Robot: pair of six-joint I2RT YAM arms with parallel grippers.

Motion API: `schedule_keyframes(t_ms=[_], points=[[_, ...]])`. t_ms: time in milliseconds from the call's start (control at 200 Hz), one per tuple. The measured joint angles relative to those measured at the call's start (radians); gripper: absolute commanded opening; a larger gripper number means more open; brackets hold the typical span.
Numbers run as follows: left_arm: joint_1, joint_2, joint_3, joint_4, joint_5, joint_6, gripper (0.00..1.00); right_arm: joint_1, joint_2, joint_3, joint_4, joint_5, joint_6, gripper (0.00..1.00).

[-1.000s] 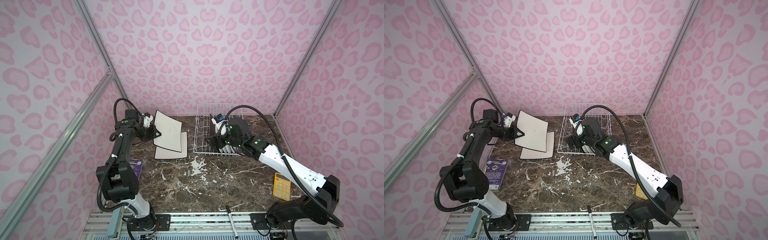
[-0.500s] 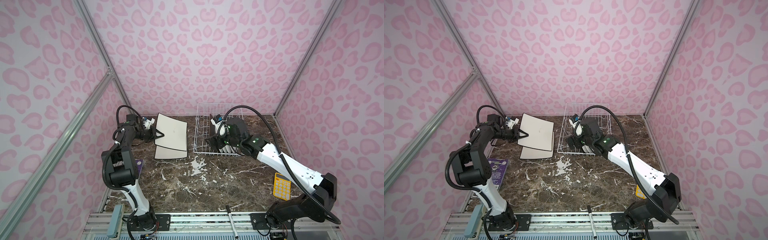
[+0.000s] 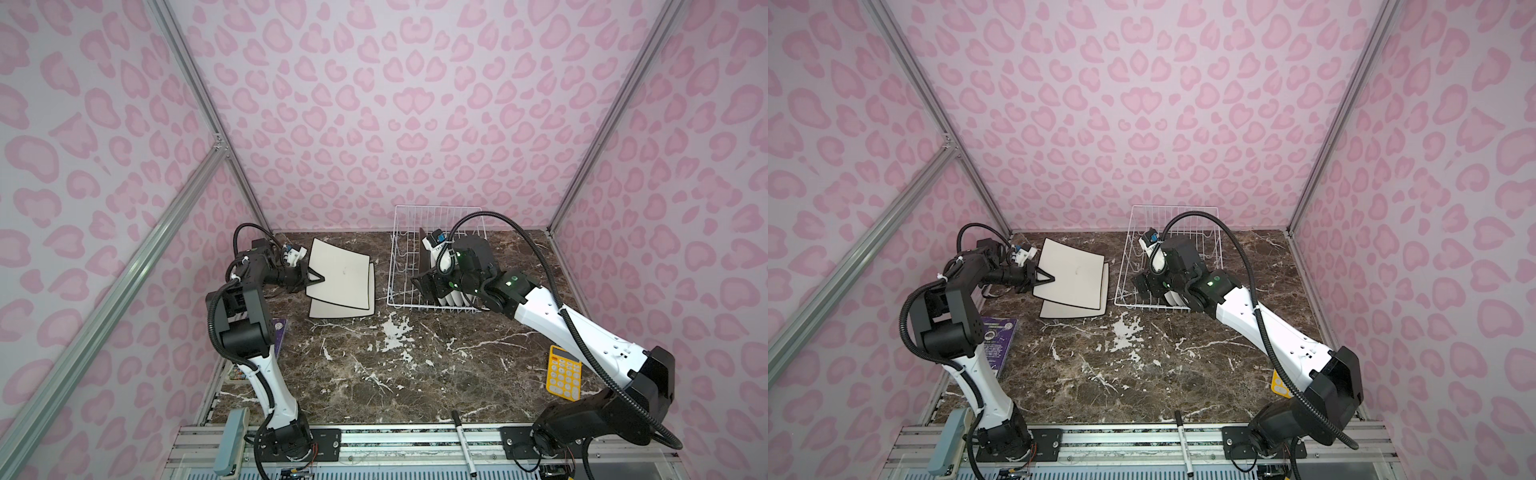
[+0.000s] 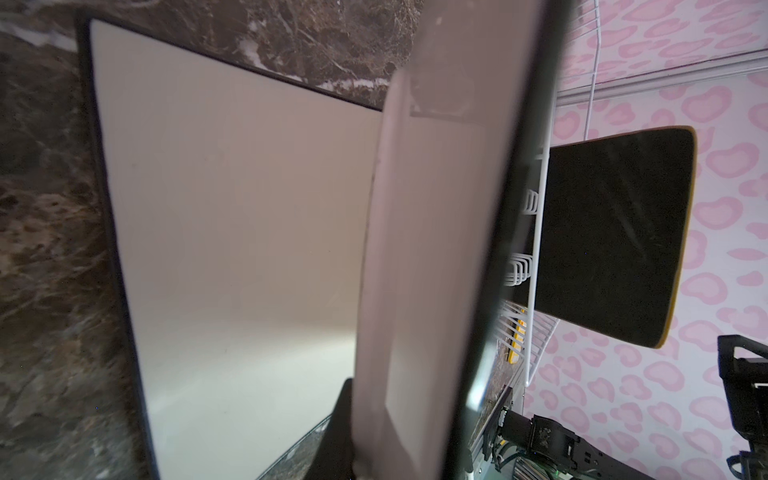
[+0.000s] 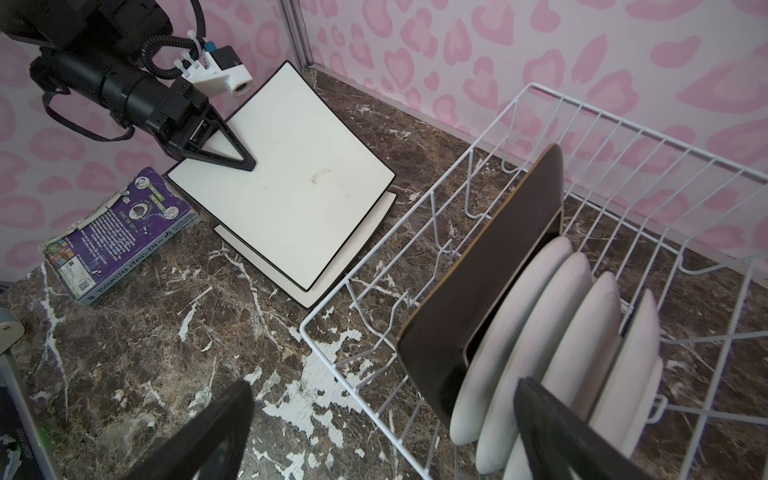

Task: Unload the plates from the dish rack
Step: 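Lower the square white plate onto the first plate on the table with the left gripper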

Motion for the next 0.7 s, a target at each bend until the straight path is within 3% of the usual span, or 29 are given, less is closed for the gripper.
schedule_keyframes(t_ms=[390,700], points=[[0.0,0.076,0.024,-0.051,0.039,0.024,0.04,0.0,-0.039,-0.042,0.003,0.007,0.0,0.99],[0.004,0.106,0.04,-0.071,0.06,0.042,0.15,0.0,-0.079,-0.06,0.006,0.018,0.0,0.99]])
